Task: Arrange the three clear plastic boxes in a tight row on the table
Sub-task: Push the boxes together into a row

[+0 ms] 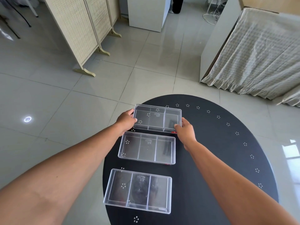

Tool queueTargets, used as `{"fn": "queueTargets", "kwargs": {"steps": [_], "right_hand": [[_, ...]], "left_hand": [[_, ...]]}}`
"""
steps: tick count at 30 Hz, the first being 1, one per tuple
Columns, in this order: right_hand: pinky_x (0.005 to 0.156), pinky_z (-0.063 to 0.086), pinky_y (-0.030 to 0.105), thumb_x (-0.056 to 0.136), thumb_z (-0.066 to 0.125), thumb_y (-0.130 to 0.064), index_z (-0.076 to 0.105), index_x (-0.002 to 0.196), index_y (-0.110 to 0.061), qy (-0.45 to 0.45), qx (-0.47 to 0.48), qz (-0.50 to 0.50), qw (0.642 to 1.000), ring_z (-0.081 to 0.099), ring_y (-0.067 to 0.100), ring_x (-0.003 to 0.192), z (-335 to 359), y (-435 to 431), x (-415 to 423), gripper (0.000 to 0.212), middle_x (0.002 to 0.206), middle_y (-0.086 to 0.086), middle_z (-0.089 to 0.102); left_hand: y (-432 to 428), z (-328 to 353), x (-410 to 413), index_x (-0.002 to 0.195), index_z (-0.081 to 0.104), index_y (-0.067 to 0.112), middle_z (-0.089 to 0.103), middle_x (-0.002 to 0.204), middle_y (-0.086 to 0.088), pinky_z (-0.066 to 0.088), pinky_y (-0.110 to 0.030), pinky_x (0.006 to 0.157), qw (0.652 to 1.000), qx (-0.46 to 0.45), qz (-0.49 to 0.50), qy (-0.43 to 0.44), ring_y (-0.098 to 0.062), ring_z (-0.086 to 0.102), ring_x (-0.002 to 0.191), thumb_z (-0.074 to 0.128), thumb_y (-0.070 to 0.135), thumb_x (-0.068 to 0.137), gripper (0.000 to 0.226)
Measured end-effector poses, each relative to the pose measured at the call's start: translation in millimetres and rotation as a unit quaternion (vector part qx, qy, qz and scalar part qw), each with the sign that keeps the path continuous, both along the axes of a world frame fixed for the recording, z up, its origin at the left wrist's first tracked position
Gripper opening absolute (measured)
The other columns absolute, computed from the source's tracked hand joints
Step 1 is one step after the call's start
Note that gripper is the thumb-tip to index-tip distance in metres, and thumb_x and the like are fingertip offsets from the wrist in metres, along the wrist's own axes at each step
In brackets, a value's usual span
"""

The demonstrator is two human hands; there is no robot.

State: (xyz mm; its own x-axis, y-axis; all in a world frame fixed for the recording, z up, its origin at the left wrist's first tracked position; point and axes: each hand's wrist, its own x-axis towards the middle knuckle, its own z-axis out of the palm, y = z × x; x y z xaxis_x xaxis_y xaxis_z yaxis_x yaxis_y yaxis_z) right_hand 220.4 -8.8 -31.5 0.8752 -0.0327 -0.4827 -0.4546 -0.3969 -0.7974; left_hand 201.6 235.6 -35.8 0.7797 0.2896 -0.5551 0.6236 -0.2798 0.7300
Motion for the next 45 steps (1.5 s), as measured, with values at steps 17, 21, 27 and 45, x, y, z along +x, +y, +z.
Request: {"fn": "queueTargets", "kwargs": {"steps": [17, 21, 27, 45], "right_hand": [[0.109, 0.042, 0.047, 0.091, 0.066, -0.020, 0.049, 0.143, -0.008, 0.084, 0.018, 0.005, 0.996, 0.059, 0.021, 0.115, -4, -28, -96, 0.056, 0.114, -0.001, 0.063], [0.105, 0.046, 0.042, 0.096, 0.060, -0.018, 0.059, 0.132, -0.011, 0.074, 0.038, -0.002, 0.997, 0.061, 0.015, 0.102, -5, -28, -113, 0.037, 0.107, -0.004, 0.067], [0.096, 0.048, 0.038, 0.098, 0.054, -0.019, 0.067, 0.110, -0.023, 0.062, 0.047, -0.023, 0.997, 0.059, 0.008, 0.083, -9, -31, -114, 0.018, 0.086, -0.012, 0.067], [0.082, 0.045, 0.030, 0.099, 0.050, -0.025, 0.066, 0.117, -0.019, 0.043, 0.041, -0.071, 0.996, 0.053, 0.010, 0.078, -23, -32, -99, 0.025, 0.081, -0.009, 0.062]], "left_hand": [[10, 3, -107, 0.142, 0.047, 0.013, 0.063, 0.129, -0.010, 0.052, -0.033, 0.080, 0.995, -0.062, 0.051, 0.052, -0.024, 0.063, 0.108, 0.069, 0.010, 0.085, 0.060], [6, -5, -120, 0.138, 0.052, 0.011, 0.066, 0.126, -0.010, 0.050, -0.032, 0.081, 0.993, -0.080, 0.079, 0.038, -0.024, 0.065, 0.104, 0.067, 0.004, 0.085, 0.056], [-2, -11, -115, 0.137, 0.054, 0.013, 0.066, 0.127, -0.009, 0.050, -0.041, 0.101, 0.994, -0.066, 0.083, 0.016, -0.025, 0.065, 0.113, 0.068, 0.006, 0.084, 0.055], [-17, -11, -100, 0.138, 0.054, 0.020, 0.066, 0.126, -0.005, 0.050, -0.042, 0.100, 0.997, -0.028, 0.069, -0.004, -0.022, 0.064, 0.109, 0.063, 0.013, 0.089, 0.050]]}}
